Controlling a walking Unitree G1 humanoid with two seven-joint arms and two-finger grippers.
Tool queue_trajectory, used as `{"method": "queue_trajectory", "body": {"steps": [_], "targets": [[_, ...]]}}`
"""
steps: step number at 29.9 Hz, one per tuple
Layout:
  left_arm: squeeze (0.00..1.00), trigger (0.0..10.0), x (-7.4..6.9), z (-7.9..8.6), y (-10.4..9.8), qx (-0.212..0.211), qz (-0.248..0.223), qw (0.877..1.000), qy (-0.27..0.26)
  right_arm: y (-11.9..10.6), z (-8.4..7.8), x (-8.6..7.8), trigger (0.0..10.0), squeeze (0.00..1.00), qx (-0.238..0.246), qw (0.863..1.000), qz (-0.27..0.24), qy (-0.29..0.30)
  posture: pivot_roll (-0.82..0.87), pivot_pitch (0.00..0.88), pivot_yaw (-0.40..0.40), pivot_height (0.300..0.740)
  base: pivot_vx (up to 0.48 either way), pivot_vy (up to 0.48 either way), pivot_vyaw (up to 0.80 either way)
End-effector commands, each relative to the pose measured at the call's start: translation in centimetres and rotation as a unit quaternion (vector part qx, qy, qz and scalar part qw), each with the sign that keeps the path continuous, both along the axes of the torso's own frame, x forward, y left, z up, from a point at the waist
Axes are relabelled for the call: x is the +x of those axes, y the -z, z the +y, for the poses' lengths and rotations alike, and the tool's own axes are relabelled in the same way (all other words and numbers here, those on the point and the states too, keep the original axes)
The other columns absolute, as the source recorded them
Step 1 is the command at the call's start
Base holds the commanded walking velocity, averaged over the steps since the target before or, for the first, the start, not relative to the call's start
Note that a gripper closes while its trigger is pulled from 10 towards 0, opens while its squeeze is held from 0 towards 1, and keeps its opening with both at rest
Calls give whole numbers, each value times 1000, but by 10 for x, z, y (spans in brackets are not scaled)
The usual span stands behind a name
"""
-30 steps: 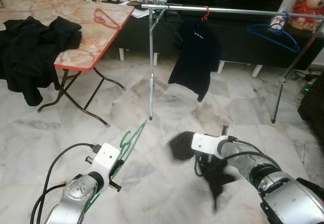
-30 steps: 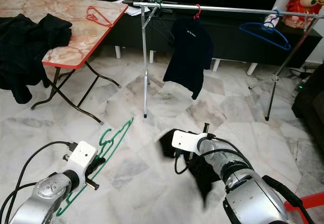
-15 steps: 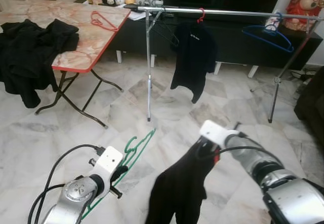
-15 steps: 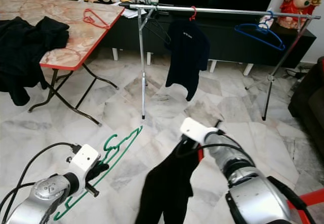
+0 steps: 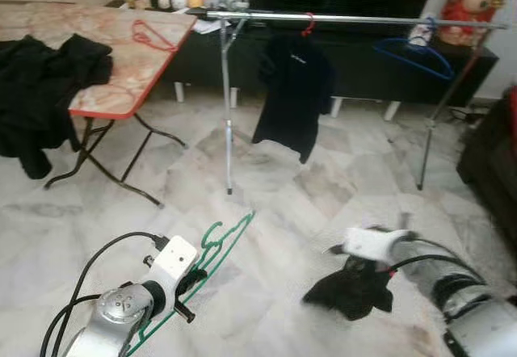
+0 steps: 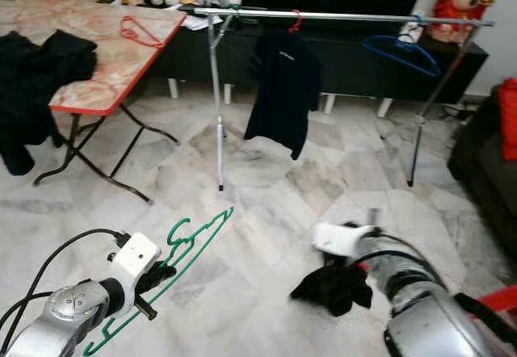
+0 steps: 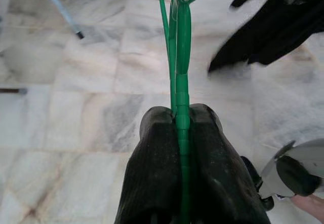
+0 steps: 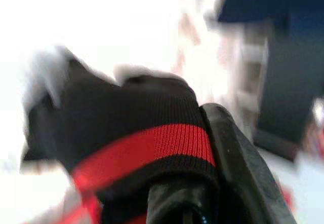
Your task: Hang hanger
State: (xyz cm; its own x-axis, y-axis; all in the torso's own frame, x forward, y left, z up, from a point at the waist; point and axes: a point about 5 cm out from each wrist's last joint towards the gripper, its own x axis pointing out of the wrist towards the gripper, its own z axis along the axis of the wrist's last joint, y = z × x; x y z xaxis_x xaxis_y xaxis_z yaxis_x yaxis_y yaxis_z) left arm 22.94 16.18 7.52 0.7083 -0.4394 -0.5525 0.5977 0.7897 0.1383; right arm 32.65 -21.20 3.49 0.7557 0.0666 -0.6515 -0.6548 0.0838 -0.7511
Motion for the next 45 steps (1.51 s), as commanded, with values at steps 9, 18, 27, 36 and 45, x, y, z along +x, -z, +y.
{"method": "queue_trajectory", "body": {"steps": [9, 18, 27, 36, 45], "targets": [[0, 10000, 3, 1, -7, 4, -16, 1000, -10, -46, -4, 36, 10000, 0, 238, 933, -83, 257, 71, 0, -98, 740, 0, 0, 0], [0, 10000, -3, -7, -10, -14, 0, 1000, 22, -28, -31, 18, 10000, 0, 307, 851, -76, 418, 67, 0, -101, 740, 0, 0, 0], [0, 10000, -18, -22, -24, -81, 34, 990, 108, 3, -8, 0, 10000, 0, 251, 901, 4, 354, 73, 0, -97, 740, 0, 0, 0], [0, 10000, -35, -32, -37, -90, 83, 968, 220, 12, 25, -1, 10000, 0, 256, 919, 35, 299, 89, 0, -97, 740, 0, 0, 0], [0, 10000, -25, -31, -28, -48, 70, 979, 188, -16, 34, 23, 10000, 0, 319, 894, -24, 314, 85, 0, -95, 740, 0, 0, 0]]}}
